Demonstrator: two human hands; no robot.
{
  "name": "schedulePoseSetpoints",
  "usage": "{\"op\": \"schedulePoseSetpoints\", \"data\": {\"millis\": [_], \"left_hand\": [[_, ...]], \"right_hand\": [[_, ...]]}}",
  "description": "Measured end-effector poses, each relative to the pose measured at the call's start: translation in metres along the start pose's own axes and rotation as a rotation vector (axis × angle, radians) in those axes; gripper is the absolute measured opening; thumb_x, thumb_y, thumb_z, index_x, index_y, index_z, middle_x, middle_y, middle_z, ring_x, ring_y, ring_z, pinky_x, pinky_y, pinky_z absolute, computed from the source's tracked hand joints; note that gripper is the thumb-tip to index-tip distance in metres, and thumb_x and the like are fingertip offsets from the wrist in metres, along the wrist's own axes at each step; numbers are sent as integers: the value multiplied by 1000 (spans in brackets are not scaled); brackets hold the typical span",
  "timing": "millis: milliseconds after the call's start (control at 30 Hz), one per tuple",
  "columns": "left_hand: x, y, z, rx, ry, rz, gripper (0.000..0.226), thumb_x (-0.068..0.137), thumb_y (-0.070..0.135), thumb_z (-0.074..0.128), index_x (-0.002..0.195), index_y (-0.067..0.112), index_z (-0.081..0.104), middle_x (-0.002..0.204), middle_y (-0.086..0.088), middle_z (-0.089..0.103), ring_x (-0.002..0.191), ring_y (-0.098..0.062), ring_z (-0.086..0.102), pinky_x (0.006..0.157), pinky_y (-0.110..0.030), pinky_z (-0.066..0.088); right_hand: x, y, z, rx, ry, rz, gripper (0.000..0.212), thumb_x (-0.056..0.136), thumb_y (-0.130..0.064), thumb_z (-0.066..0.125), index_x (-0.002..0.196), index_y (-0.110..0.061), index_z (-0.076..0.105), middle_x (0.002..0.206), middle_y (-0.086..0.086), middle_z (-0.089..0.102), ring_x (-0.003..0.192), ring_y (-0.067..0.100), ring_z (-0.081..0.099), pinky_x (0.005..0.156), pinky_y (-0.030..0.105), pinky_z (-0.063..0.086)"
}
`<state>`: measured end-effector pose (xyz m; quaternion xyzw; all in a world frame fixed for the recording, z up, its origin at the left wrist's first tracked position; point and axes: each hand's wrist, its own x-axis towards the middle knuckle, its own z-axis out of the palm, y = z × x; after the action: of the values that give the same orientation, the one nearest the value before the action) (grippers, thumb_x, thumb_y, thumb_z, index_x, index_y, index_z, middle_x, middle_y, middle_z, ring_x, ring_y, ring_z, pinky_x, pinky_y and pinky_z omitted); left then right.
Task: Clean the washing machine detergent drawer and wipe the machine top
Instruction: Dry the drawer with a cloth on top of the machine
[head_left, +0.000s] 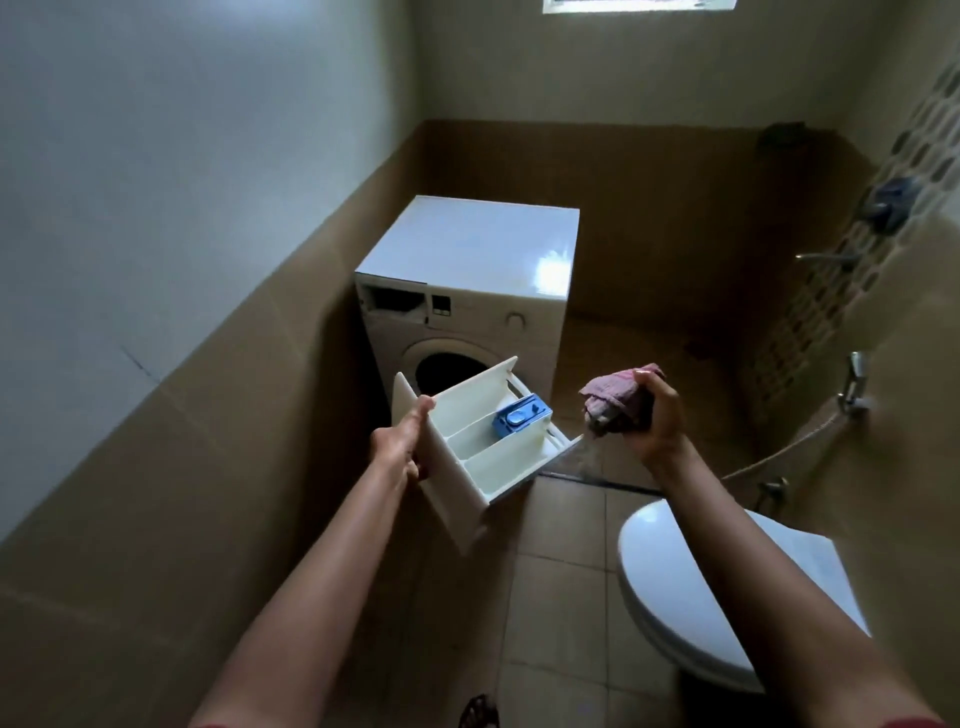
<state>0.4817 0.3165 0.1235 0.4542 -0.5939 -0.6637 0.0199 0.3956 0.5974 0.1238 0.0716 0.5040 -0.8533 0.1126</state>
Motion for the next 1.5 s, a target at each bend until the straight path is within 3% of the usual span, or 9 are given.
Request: {"op": "schedulePoseSetpoints", "data": {"millis": [167,267,433,567,700,833,1000,1200,1500], "left_hand": [[55,51,-16,5,48,24,86,63,56,78,124,-1,52,92,-10,61,73,-26,60,58,-32,49],[90,78,-17,-5,74,20,83,62,57,78,118,0,54,74,-4,52,56,-19,47,59,-34,45],[159,121,3,-36,95,26,86,64,52,79,126,0,51,106,-9,57,88,-27,60,63,-33,47],[213,160,30,-32,123,33,87,64,51,80,128,0,50,120,-11,59,109,-30,61,79,-41,53],[268,206,60,-46,136,48,87,62,52,82,125,-1,53,114,-11,61,97,-27,63,71,-38,52],[319,257,92,-45,139,67,90,58,52,84,124,-2,54,113,-12,62,94,-28,62,68,-35,47],[371,318,120,3,189,95,89,51,56,83,115,2,55,78,-3,56,51,-13,44,44,-27,37],[428,384,149,159,253,236,91,50,57,84,114,-3,59,89,-6,59,53,-15,49,24,-15,28],[526,460,208,460,36,351,80,52,57,84,104,-1,67,105,-14,69,92,-28,66,58,-31,50]], "right_hand": [[68,14,59,30,79,65,17,91,-21,48,75,-19,46,81,15,48,74,30,51,72,40,42],[107,21,88,11,60,87,22,89,-20,50,68,-21,46,79,14,47,73,30,51,70,40,42],[188,20,123,-17,-11,116,17,89,-19,50,73,-21,50,82,14,54,72,30,55,68,41,46],[261,17,143,-25,-55,144,17,89,-19,51,74,-18,57,73,13,59,62,31,58,64,45,50],[334,6,168,-37,-70,185,11,87,-22,53,83,-11,53,67,16,62,56,32,60,61,44,52],[403,-11,191,-74,-84,156,28,89,-19,52,63,-18,61,70,14,60,64,28,61,65,38,49],[470,-30,215,-150,-87,128,17,92,-19,49,75,-16,54,71,7,59,68,21,59,67,31,43],[538,-32,236,-140,-59,124,17,94,-19,47,77,-17,49,78,10,53,75,24,55,69,34,42],[620,-29,263,-24,-9,32,19,92,-19,48,73,-17,46,83,15,51,74,31,55,65,36,46]]}}
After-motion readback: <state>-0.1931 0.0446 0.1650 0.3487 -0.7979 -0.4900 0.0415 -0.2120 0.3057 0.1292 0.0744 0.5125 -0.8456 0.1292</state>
